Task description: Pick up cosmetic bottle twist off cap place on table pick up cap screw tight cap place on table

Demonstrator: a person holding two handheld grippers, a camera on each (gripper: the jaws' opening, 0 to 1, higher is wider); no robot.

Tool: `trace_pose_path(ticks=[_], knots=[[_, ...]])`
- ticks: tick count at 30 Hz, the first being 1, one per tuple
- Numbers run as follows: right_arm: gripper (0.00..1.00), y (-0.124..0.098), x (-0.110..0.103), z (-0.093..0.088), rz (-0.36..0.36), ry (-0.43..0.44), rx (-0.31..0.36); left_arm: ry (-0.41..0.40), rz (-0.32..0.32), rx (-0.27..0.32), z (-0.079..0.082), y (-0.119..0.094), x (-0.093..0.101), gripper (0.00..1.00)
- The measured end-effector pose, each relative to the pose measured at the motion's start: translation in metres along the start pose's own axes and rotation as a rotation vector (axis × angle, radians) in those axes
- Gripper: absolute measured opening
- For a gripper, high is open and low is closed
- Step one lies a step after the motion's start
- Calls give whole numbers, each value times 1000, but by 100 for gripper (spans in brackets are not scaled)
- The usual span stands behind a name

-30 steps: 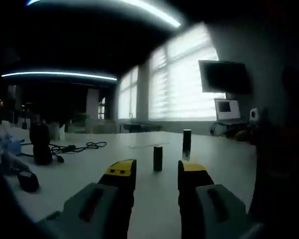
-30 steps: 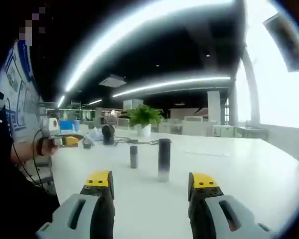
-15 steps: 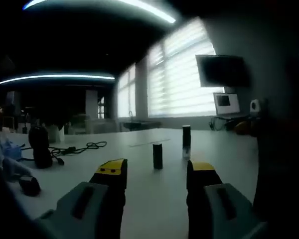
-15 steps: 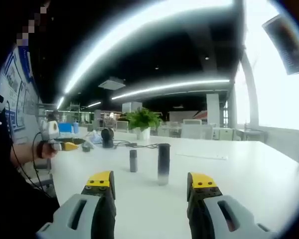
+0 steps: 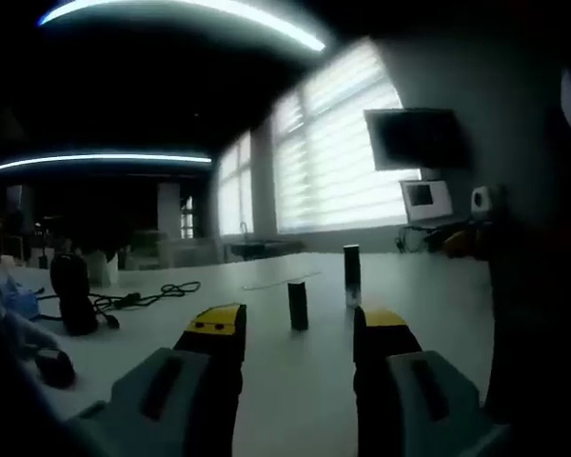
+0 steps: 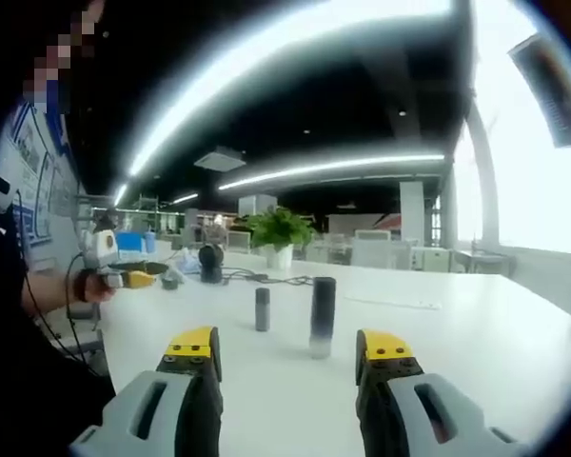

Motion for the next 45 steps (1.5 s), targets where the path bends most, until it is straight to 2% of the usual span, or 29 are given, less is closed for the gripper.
trace_pose_path(ticks=[5,11,14,16,21,24,27,30,34,35,40,42,45], knots=[[51,5,-7,5,7,-5,16,-24,8,-24,-8,5,-5,40],[51,8,-10,7,17,-3,26,-71,9,-30,-15,15,-12,38],[52,9,-10,6,9,-10,25,-31,-17,4,-15,25,-10,37],[52,9,-9,4,3,-6,23,-33,-24,-20,-18,33,-10,37],[52,10,-12,0,10,8,18,-37,-51,-36,-23,50,-7,36],[52,10,-13,0,11,15,21,-50,-71,-24,-22,59,-6,30],[52,11,-13,0,10,21,22,-56,-76,-15,-20,68,-8,30],[52,12,-12,-1,12,27,13,-67,-80,-29,-21,77,-9,33],[52,15,-13,-2,13,14,5,-43,-90,-36,-24,85,-12,36],[52,17,-12,-4,10,22,4,-54,-97,-50,-29,94,-15,36],[52,20,-14,-2,14,28,8,-102,-102,-75,-38,110,-23,36],[51,21,-13,0,8,22,15,-93,-105,-81,-42,117,-26,36],[51,21,-13,3,0,40,38,-65,-135,-106,-47,122,-21,35]])
Point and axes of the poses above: the point that each gripper's makers call its tool centre point, and the gripper's own axes: y roughly forward along the fingers, x roughly to its right, z roughly out of its top, the point moved 6 cm from there along -y, roughly backward along the fingers, and after that the axes turned 4 degrees about -y, right-handed, at the moved point
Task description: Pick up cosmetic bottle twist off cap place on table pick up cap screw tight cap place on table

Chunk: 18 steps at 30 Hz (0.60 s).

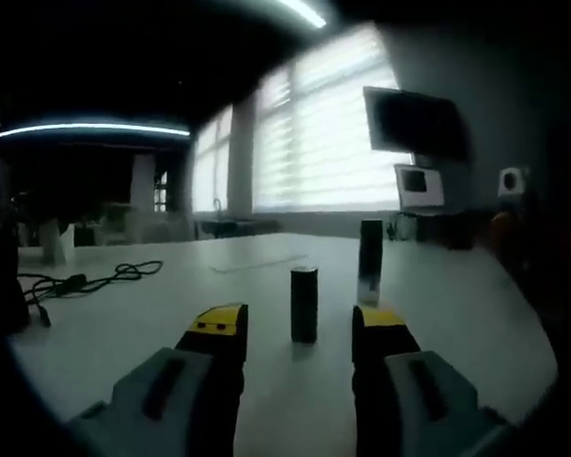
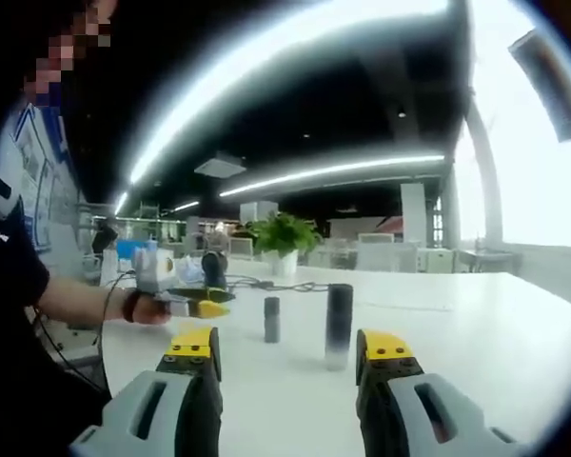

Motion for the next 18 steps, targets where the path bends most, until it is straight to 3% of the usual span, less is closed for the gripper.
trace_pose_path(ticks=[8,18], knots=[[51,2,1,0,-5,-9,-1,-9,11,-8,-7,10,-5,35],[51,3,-5,0,4,-14,0,-2,-1,-66,-16,31,-4,31]])
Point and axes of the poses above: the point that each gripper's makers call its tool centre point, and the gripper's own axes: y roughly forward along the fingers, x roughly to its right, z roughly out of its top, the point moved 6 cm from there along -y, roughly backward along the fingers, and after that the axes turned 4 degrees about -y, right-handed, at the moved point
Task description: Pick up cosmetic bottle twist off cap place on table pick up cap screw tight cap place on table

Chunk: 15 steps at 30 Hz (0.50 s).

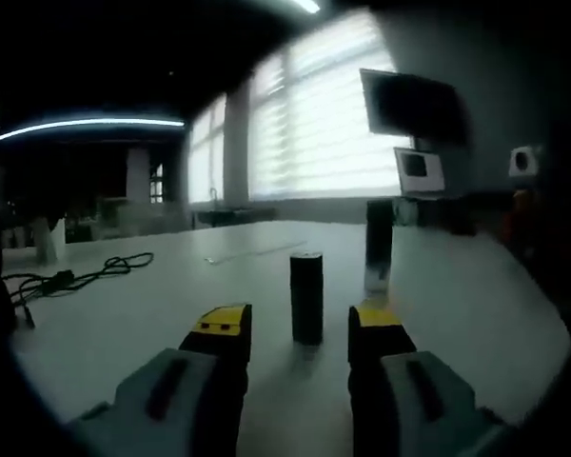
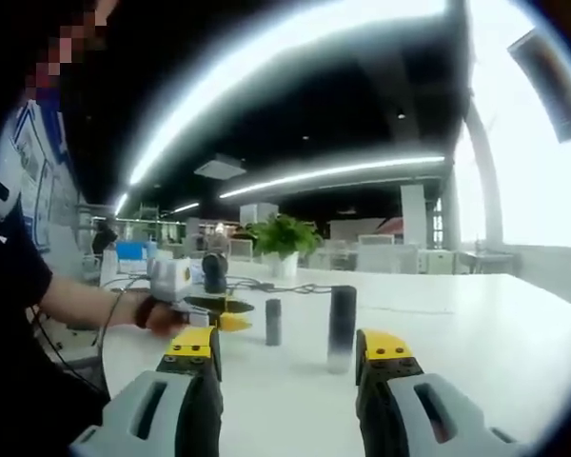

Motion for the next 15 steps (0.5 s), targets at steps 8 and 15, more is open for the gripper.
trace_pose_path(ticks=[8,15], knots=[[51,-7,1,1,-10,5,16,2,-30,-40,-4,17,5,30],[51,-9,4,1,-12,0,13,-3,-42,-57,-4,29,8,29]])
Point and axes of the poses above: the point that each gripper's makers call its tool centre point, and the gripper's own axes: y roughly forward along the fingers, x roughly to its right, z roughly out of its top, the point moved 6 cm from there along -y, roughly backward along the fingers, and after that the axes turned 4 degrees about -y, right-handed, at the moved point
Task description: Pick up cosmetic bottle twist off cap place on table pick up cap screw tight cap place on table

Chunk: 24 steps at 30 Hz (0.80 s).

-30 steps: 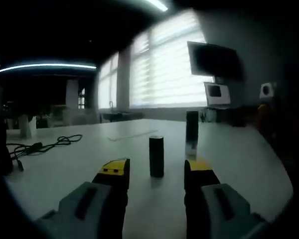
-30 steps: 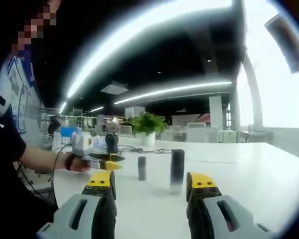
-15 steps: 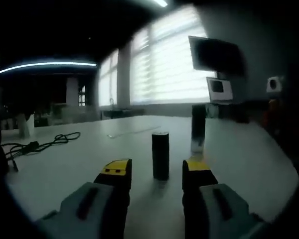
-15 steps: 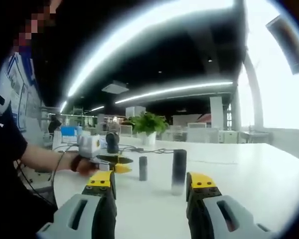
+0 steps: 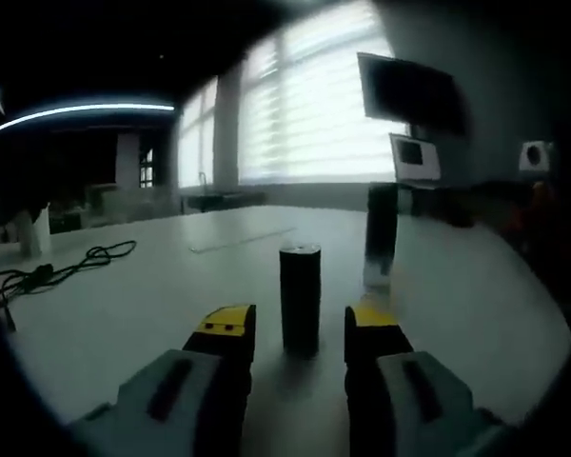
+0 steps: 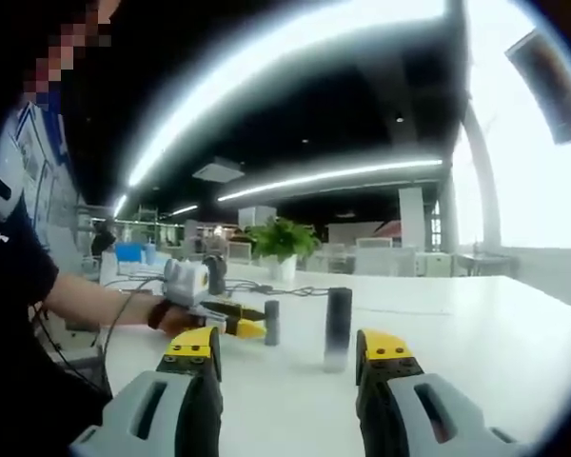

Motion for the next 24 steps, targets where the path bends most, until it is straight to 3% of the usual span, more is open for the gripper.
trace_pose_path(ticks=[24], knots=[[51,1,6,-8,-8,19,-9,2,11,-31,-2,22,-1,20]])
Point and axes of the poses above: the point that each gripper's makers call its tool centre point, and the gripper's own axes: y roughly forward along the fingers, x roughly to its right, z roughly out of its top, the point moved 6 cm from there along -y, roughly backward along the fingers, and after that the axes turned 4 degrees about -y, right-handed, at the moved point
